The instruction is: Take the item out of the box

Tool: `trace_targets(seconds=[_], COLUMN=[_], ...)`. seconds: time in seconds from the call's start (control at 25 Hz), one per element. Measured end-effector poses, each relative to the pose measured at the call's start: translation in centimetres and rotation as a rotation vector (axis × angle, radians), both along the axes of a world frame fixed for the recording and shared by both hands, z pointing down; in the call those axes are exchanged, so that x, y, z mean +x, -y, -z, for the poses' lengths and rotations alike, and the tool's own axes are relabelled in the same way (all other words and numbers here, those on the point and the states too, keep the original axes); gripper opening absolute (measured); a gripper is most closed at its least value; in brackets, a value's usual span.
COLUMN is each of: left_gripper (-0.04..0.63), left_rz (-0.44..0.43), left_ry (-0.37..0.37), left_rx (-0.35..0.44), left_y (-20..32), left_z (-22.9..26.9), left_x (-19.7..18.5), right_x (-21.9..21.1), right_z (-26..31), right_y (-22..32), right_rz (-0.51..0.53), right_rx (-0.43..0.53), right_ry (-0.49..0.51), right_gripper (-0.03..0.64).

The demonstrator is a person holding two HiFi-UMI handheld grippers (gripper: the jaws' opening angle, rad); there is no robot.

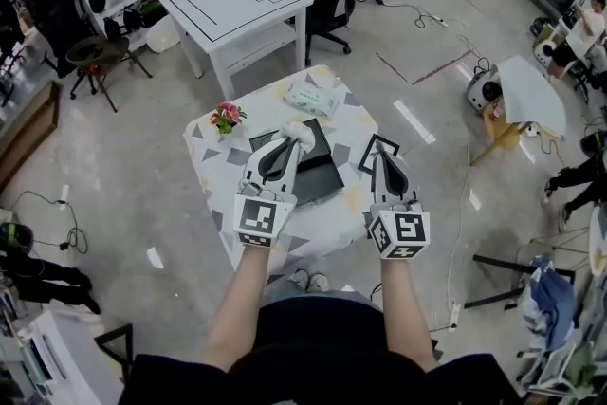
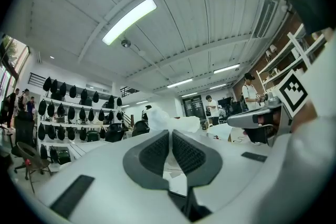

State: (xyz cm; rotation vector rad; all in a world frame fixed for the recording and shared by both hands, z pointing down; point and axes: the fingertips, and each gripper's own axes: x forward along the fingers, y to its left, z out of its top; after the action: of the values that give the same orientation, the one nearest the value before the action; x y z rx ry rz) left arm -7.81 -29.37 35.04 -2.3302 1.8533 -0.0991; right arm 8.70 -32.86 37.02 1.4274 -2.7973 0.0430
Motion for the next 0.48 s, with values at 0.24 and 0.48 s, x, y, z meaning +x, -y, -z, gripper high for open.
trace_targets(seconds=[0.24,0.48], left_gripper=[0.031,0.031], left_rz=[-0.008,-0.011], left_ry=[-0.002,-0.006], left_rx=[-0.008,-0.013], left_y=[-0.08,0.18], left_z=[-0.40,-0.61], left_x=[0.04,-0.12], right_x=[0.00,-0.04], right_z=[-0.25,-0.34], right_y=[-0.23,-0.08], right_rz=[-0.006,-0.011], right_rx=[-0.006,-0.008], right_ry=[-0.004,-0.013], right_gripper=[0.002,0.002])
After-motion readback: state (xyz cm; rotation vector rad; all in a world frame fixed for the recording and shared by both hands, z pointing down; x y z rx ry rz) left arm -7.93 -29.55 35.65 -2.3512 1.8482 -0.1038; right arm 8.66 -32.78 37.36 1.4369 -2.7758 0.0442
